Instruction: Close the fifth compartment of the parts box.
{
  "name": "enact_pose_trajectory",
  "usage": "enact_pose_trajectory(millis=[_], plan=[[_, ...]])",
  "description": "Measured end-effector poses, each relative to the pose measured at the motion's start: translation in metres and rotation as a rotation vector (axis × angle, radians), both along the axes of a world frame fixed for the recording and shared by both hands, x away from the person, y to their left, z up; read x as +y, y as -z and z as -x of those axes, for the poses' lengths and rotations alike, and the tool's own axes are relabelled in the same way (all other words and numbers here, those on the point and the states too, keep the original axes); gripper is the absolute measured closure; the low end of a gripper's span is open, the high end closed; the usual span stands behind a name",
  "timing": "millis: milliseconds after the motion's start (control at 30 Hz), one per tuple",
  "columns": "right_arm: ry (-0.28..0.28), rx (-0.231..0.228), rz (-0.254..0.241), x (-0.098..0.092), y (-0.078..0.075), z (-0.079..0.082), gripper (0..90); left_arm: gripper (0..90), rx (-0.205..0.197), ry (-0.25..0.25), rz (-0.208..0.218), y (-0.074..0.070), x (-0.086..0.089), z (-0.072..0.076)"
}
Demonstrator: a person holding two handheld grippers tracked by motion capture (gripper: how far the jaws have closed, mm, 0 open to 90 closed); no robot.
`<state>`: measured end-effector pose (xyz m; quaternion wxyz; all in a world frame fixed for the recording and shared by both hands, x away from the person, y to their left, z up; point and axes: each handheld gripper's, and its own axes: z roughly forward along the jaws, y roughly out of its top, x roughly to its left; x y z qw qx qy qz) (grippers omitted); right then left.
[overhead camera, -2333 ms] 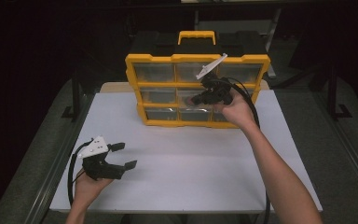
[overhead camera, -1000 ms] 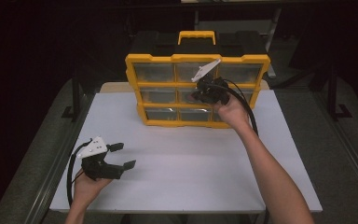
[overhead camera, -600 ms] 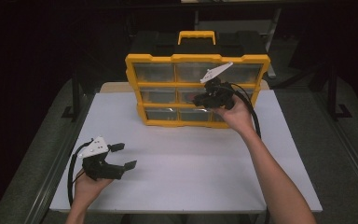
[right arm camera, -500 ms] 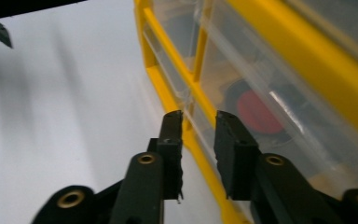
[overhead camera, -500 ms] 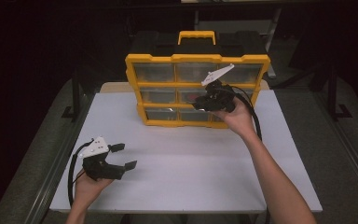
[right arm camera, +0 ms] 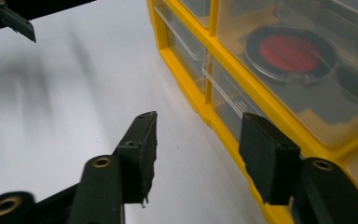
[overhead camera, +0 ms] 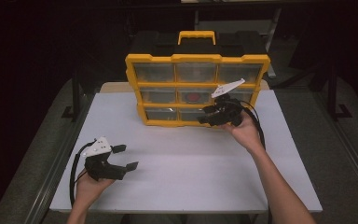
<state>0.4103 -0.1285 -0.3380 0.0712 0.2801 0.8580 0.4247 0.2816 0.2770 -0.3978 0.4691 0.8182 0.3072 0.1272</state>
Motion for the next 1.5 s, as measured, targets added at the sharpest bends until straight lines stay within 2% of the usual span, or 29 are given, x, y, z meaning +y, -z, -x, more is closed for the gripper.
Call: enact_pose_trajectory(millis=[333, 467, 567, 700, 1000, 1167, 1500], plan=[[0.038, 0.019, -0.032, -0.018, 0.006, 0.007, 32.3, 16.8, 0.009, -0.008, -0.006, 0.003, -0.001, -0.002], [0.054, 0.003, -0.037, -0.025, 0.008, 0.01, 28.7, 16.8, 0.011, -0.009, -0.004, 0.004, -0.001, -0.002], [0.06, -0.006, -0.04, -0.03, 0.008, 0.013, 27.4, 16.8, 0.015, -0.005, -0.021, 0.004, -0.001, -0.002], [0.067, -0.02, -0.051, -0.036, 0.008, 0.018, 26.1, 16.8, 0.015, -0.01, -0.01, 0.005, -0.002, -0.003], [0.095, -0.023, -0.061, -0.053, 0.015, 0.029, 22.2, 16.3, 0.01, -0.012, -0.016, 0.007, -0.002, -0.003], [0.108, -0.028, -0.064, -0.062, 0.018, 0.035, 20.1, 16.2, 0.026, -0.016, -0.023, 0.007, -0.002, -0.002], [0.135, -0.035, -0.068, -0.076, 0.023, 0.045, 16.4, 16.1, 0.031, -0.015, -0.023, 0.009, 0.002, -0.003]])
